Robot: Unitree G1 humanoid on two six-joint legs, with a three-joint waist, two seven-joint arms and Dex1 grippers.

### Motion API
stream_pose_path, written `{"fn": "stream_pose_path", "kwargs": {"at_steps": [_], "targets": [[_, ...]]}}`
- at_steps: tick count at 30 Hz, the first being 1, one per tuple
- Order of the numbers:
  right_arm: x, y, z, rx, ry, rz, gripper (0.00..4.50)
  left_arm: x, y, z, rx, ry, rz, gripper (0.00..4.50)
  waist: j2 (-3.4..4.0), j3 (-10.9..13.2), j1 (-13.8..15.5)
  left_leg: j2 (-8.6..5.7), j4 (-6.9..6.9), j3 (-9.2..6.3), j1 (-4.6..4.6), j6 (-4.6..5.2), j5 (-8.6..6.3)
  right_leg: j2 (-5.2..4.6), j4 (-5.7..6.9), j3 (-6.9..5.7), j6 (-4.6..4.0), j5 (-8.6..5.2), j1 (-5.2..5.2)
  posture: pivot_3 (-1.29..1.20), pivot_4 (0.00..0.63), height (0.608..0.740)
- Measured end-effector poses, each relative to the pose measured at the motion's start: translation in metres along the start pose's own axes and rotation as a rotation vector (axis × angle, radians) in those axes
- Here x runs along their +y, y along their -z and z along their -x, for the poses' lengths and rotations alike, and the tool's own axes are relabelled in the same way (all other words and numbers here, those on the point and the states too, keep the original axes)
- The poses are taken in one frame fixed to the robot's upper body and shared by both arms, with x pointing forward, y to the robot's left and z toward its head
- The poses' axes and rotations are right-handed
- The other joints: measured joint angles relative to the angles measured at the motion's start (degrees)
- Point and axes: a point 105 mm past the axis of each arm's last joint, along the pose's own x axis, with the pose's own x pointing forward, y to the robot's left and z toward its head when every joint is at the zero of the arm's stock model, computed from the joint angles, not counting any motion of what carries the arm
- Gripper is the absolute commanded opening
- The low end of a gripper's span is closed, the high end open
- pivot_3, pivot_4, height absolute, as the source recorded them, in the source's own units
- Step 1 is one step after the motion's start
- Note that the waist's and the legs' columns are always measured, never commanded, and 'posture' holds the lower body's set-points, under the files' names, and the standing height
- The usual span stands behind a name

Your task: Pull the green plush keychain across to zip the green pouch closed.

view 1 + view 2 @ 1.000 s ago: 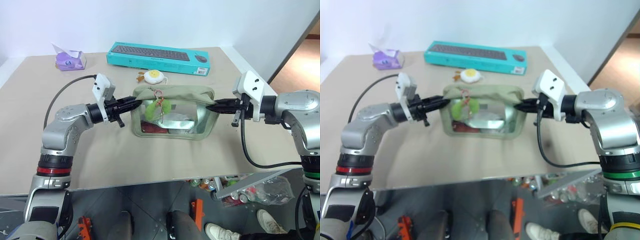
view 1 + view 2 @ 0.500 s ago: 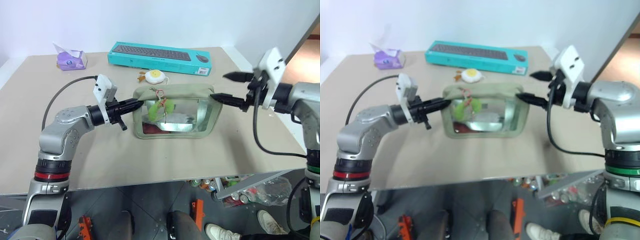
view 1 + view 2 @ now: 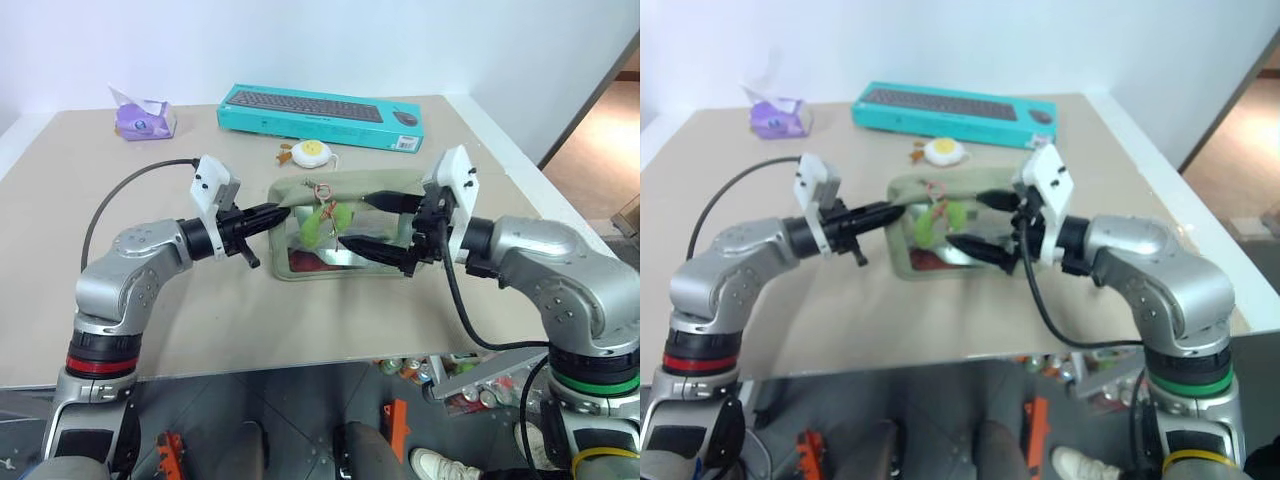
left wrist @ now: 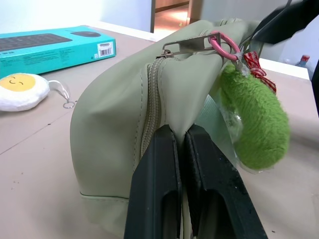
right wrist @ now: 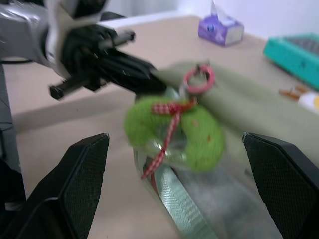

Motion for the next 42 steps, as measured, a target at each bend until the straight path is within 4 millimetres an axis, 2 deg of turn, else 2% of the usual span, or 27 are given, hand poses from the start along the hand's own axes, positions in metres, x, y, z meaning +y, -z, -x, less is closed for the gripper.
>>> {"fn": "stream_pose_path", "kwargs": {"at_steps": [5, 13, 14, 22, 25, 26, 38, 40, 42], "targets": [[-0.009, 0.007, -0.005, 0.001, 0.017, -0.056, 4.44, 0.000, -0.001, 0.001, 0.001, -0.013, -0.009, 0.00, 0.00, 0.0, -0.1, 0.06, 0.00, 0.00, 0.02, 0.01, -0.01, 0.08, 0.00, 0.01, -0.03, 0.02, -0.01, 0.00, 0.150, 0.740], [-0.005, 0.010, -0.026, 0.004, -0.018, -0.075, 4.44, -0.001, -0.001, -0.002, 0.001, -0.024, -0.012, 0.00, 0.00, 0.0, 0.0, 0.10, 0.00, 0.00, 0.00, 0.04, -0.03, 0.12, 0.00, 0.02, -0.05, 0.01, -0.01, 0.00, 0.150, 0.740], [-0.005, 0.009, -0.028, 0.003, -0.019, -0.076, 3.94, -0.001, -0.001, -0.002, 0.001, -0.025, -0.012, 0.00, 0.00, 0.0, 0.0, 0.10, 0.00, 0.00, 0.00, 0.04, -0.02, 0.12, 0.00, 0.02, -0.05, 0.01, -0.01, 0.00, 0.150, 0.740], [-0.006, 0.006, -0.036, 0.001, -0.015, -0.081, 1.19, -0.003, 0.000, -0.004, -0.002, -0.018, -0.006, 0.00, 0.00, 0.0, 0.0, 0.10, 0.01, 0.00, -0.01, 0.04, -0.03, 0.12, 0.00, 0.02, -0.05, 0.02, -0.01, 0.00, 0.150, 0.740], [-0.007, 0.009, -0.037, 0.008, -0.013, -0.089, 0.20, -0.003, 0.000, -0.005, -0.006, -0.018, -0.002, 0.00, 0.00, 0.0, 0.0, 0.10, 0.01, 0.00, -0.02, 0.04, -0.03, 0.12, 0.00, 0.02, -0.05, 0.02, 0.00, 0.00, 0.150, 0.740], [-0.007, 0.009, -0.037, 0.011, -0.012, -0.088, 0.04, -0.003, 0.000, -0.006, -0.007, -0.018, -0.001, 0.00, 0.00, 0.0, 0.0, 0.10, 0.01, 0.00, -0.01, 0.04, -0.03, 0.12, 0.00, 0.02, -0.05, 0.02, -0.01, 0.00, 0.150, 0.740], [-0.008, 0.005, -0.038, 0.014, -0.011, -0.063, 0.04, -0.001, 0.001, -0.008, -0.015, -0.031, 0.007, 0.00, 0.00, 0.0, 0.0, 0.09, 0.02, 0.00, -0.02, 0.04, -0.03, 0.12, 0.00, 0.02, -0.05, 0.02, -0.02, 0.00, 0.150, 0.740], [-0.006, -0.012, -0.035, -0.009, -0.038, -0.013, 0.04, 0.000, 0.000, -0.009, -0.016, -0.035, 0.005, 0.00, 0.02, 0.0, 0.0, 0.08, 0.03, 0.00, -0.07, 0.04, -0.02, 0.12, 0.00, 0.04, -0.03, 0.03, -0.06, 0.00, 0.150, 0.740], [-0.009, -0.043, -0.026, -0.062, -0.042, 0.068, 0.04, 0.000, 0.000, -0.009, -0.016, -0.034, 0.005, 0.00, 0.01, 0.0, 0.0, 0.08, 0.03, -0.01, -0.07, 0.04, -0.03, 0.12, -0.01, 0.04, -0.03, 0.02, -0.05, 0.00, 0.150, 0.740]]}}
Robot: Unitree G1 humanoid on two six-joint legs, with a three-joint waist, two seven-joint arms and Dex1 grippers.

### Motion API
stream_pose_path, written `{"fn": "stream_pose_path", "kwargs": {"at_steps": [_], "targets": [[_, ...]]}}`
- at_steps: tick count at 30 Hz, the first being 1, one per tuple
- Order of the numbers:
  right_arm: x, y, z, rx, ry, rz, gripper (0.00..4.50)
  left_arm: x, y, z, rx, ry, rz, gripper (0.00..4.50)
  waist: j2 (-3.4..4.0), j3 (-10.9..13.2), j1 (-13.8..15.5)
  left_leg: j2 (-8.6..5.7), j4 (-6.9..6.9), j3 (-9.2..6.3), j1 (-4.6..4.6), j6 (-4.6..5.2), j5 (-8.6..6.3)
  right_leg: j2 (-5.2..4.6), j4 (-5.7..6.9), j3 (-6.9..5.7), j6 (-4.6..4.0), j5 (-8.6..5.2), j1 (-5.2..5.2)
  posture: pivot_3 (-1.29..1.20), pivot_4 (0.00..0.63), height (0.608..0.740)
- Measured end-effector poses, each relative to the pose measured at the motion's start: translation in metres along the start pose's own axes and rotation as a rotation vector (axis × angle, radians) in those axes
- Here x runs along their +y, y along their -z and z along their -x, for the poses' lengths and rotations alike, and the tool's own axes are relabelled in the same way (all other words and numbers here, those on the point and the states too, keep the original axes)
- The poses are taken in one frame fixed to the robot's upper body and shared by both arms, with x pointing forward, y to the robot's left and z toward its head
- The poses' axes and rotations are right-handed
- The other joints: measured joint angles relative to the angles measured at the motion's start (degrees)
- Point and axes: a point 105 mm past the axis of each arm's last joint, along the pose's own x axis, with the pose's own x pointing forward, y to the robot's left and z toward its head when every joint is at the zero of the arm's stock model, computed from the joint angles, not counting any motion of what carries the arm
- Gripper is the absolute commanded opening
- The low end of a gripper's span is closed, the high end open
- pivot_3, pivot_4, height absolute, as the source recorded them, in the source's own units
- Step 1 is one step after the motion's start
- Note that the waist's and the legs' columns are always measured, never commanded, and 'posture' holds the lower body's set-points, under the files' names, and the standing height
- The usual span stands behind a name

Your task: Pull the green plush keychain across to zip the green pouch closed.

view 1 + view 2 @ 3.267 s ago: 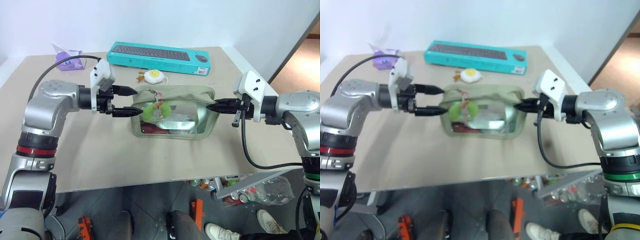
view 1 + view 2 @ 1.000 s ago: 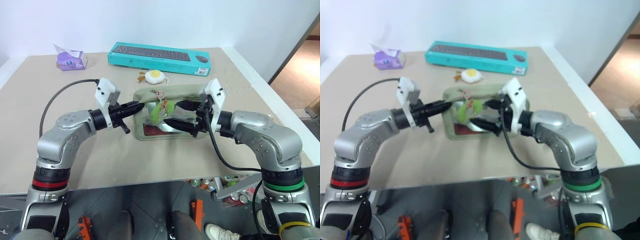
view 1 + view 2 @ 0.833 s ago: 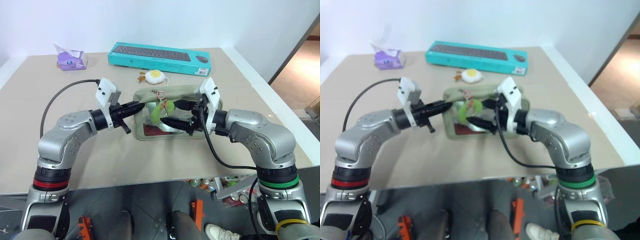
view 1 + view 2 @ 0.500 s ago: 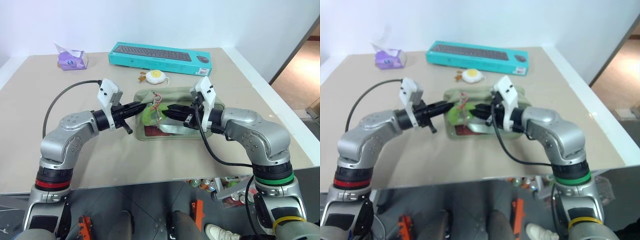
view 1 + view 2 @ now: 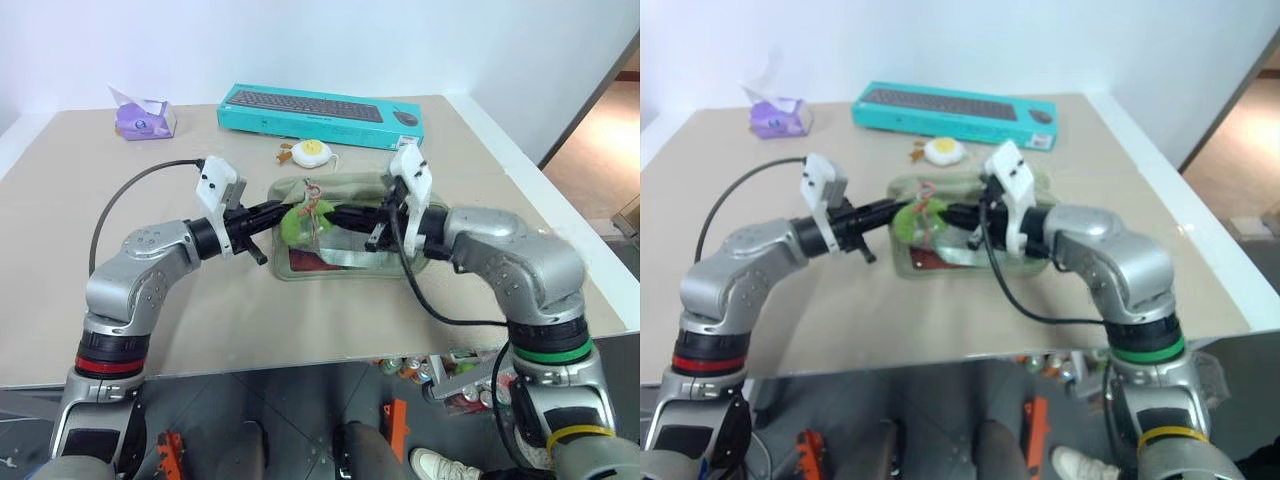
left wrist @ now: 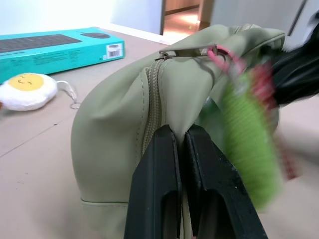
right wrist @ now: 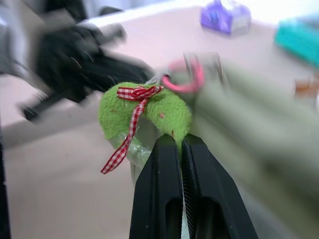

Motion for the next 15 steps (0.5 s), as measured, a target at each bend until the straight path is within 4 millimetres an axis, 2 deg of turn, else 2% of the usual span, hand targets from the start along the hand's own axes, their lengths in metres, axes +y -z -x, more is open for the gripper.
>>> {"fn": "stream_pose_path", "kwargs": {"at_steps": [2, 3, 6, 15], "targets": [[-0.006, -0.026, 0.012, -0.027, 0.017, 0.083, 0.04, 0.000, 0.000, 0.000, 0.001, 0.002, 0.000, 0.00, -0.03, 0.0, 0.1, 0.00, 0.00, -0.03, 0.00, 0.02, -0.02, 0.00, -0.05, -0.03, -0.02, -0.02, 0.04, 0.00, 0.150, 0.740], [-0.008, -0.030, 0.015, -0.026, 0.021, 0.101, 0.04, 0.000, 0.000, 0.000, 0.000, 0.003, 0.000, 0.00, -0.06, 0.0, 0.1, 0.00, 0.00, -0.03, 0.00, 0.03, -0.03, 0.00, -0.07, -0.04, -0.03, -0.02, 0.05, 0.00, 0.150, 0.740], [-0.012, -0.027, 0.021, 0.004, 0.011, 0.107, 0.04, -0.001, -0.001, -0.001, -0.001, 0.003, 0.000, 0.00, -0.06, 0.0, 0.1, -0.01, 0.00, 0.03, -0.01, 0.05, -0.05, 0.00, -0.10, 0.04, -0.03, -0.02, 0.02, 0.00, 0.150, 0.740], [-0.040, -0.013, 0.032, 0.076, 0.067, 0.154, 0.04, -0.001, 0.000, -0.002, 0.000, 0.004, 0.007, 0.00, -0.06, 0.0, 0.1, -0.02, 0.00, 0.03, -0.02, 0.05, -0.05, 0.00, -0.10, 0.04, -0.01, -0.02, 0.01, 0.00, 0.150, 0.740]]}}
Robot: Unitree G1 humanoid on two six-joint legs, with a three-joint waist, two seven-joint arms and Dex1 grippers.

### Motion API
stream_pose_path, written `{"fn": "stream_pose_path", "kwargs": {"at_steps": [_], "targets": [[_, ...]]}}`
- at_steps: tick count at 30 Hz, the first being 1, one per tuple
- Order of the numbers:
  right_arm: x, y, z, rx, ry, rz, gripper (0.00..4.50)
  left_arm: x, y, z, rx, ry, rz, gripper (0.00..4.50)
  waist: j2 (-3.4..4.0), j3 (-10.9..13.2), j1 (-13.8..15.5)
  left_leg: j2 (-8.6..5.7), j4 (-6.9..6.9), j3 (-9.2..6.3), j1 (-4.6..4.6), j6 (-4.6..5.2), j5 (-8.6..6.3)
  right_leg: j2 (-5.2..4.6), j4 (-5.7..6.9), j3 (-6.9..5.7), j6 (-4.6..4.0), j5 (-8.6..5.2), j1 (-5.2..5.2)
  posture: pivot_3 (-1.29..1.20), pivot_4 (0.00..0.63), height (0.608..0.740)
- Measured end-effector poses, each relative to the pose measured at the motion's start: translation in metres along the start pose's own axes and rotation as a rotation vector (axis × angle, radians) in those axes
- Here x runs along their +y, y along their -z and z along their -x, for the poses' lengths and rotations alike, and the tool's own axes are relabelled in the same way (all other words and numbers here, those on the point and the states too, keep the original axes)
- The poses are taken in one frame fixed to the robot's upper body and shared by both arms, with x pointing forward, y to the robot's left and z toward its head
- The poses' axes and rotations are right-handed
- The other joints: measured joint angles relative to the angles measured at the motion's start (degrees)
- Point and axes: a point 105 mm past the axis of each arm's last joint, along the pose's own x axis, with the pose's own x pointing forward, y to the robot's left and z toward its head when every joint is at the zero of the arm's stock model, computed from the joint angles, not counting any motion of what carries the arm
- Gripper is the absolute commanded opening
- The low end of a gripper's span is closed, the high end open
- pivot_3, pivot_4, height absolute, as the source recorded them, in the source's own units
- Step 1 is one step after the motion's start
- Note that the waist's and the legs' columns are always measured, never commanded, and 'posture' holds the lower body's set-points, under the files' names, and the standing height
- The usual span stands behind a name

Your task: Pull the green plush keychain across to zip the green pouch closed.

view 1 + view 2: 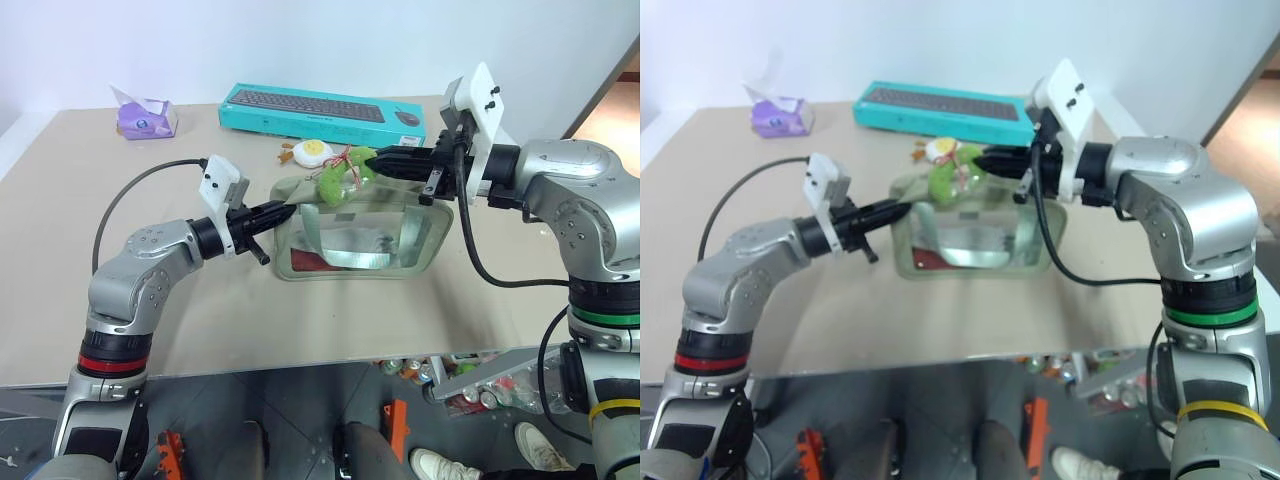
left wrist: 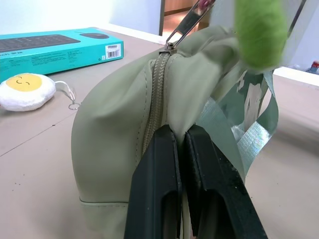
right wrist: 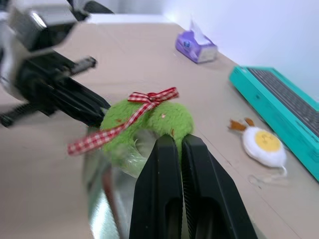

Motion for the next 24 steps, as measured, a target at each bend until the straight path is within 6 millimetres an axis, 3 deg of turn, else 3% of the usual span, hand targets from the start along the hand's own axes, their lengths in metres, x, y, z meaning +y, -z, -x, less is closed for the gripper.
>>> {"fn": "stream_pose_path", "kwargs": {"at_steps": [24], "targets": [[-0.023, 0.008, 0.023, 0.077, 0.042, 0.060, 0.04, 0.007, 0.001, -0.001, -0.003, -0.060, 0.018, 0.00, -0.01, 0.0, 0.0, -0.01, 0.00, 0.03, 0.00, -0.01, -0.01, -0.01, -0.01, 0.04, 0.01, 0.00, -0.01, 0.00, 0.150, 0.740]]}}
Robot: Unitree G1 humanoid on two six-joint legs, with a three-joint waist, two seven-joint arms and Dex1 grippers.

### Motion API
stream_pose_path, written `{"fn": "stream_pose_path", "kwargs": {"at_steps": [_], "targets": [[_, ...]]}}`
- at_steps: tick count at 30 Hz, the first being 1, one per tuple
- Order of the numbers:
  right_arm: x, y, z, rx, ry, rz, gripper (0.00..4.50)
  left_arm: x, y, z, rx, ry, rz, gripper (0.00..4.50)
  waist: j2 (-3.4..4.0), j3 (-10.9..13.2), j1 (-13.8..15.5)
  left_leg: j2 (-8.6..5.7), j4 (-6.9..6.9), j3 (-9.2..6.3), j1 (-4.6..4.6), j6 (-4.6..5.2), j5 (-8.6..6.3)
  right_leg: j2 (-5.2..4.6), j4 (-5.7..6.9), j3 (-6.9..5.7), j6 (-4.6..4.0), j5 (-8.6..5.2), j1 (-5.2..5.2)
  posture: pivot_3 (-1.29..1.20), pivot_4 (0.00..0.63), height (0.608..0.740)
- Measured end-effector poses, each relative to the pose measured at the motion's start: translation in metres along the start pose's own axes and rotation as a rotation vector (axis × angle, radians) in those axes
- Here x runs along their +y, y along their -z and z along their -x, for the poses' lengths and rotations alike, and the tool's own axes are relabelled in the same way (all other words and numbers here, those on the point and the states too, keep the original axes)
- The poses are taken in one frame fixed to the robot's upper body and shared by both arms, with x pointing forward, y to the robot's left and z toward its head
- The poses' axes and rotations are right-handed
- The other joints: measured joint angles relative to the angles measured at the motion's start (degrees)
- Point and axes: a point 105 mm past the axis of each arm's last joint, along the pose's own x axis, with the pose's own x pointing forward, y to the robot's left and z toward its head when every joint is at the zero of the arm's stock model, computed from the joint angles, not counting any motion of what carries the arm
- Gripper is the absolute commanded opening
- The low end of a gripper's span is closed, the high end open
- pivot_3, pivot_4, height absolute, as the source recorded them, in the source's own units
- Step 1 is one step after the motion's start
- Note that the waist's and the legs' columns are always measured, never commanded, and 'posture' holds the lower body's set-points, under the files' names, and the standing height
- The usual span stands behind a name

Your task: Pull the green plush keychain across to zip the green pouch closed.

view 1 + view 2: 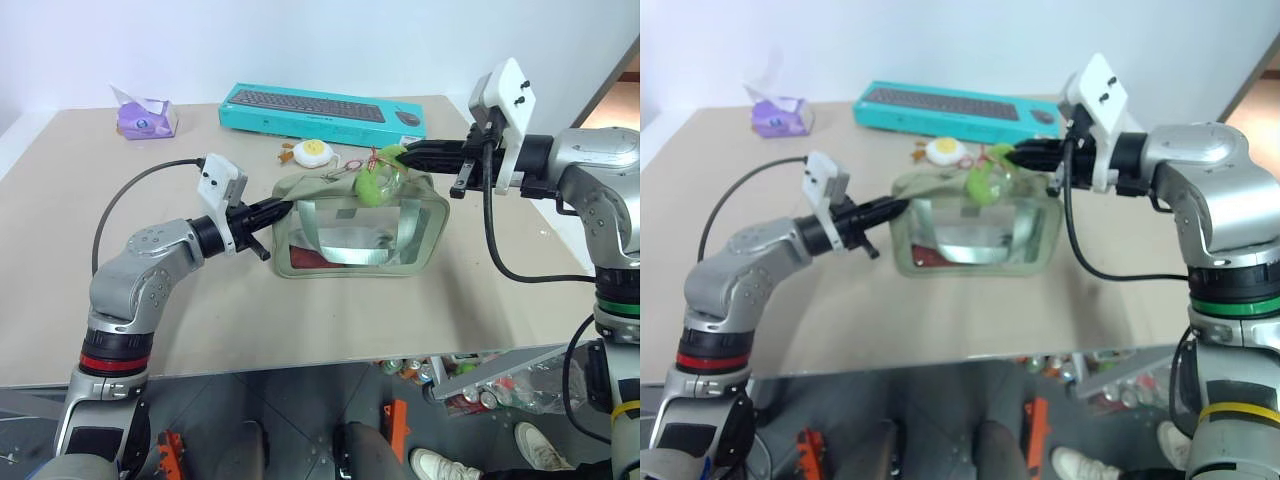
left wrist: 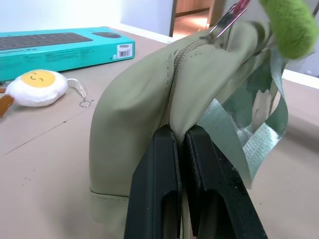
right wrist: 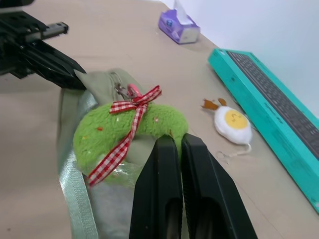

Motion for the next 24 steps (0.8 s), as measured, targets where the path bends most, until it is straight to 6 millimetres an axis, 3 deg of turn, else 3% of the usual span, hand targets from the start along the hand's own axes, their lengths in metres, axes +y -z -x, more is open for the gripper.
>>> {"fn": "stream_pose_path", "kwargs": {"at_steps": [14, 24], "targets": [[-0.036, 0.016, 0.034, 0.051, 0.168, -0.002, 0.04, 0.003, 0.000, 0.002, 0.006, -0.010, 0.000, 0.00, -0.01, 0.0, 0.0, 0.00, -0.01, 0.19, 0.02, 0.01, -0.02, 0.00, 0.00, 0.18, 0.02, 0.01, -0.06, 0.00, 0.150, 0.740], [-0.061, 0.074, 0.076, 0.168, 0.402, -0.117, 0.04, 0.005, -0.001, 0.000, -0.005, -0.053, -0.004, 0.00, -0.02, 0.0, -0.1, -0.09, 0.02, 0.57, 0.05, 0.03, -0.03, 0.01, -0.02, 0.72, 0.26, 0.14, -0.16, 0.00, 0.150, 0.740]]}}
